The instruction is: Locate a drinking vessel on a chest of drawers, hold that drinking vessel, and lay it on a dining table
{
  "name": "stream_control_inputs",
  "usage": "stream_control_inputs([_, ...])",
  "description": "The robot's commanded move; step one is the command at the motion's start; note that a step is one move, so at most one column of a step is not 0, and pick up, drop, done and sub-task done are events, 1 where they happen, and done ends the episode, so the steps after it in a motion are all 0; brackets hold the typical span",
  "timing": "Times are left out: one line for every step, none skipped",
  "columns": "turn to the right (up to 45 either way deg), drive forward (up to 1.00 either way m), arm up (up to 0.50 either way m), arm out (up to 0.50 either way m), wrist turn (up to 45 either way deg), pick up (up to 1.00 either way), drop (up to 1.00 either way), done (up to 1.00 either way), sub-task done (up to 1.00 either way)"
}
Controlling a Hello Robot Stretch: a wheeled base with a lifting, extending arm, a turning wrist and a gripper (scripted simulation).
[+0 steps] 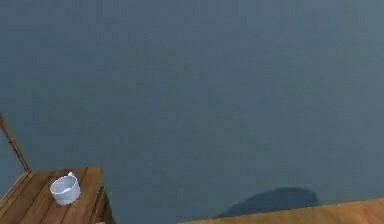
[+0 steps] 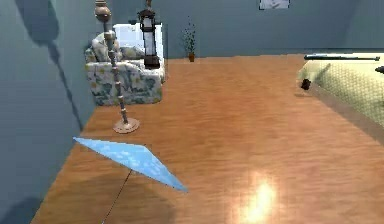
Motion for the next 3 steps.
stream_control_inputs([-45.0, 0.0, 0.0, 0.0, 0.0, 0.0, 0.0, 0.0, 0.0])
stream_control_inputs([-45.0, 0.0, 0.0, 0.0, 0.0, 0.0, 0.0, 0.0, 0.0])
stream_control_inputs([-33.0, 0.0, 0.0, 0.0, 0.0, 0.0, 0.0, 0.0, 0.0])
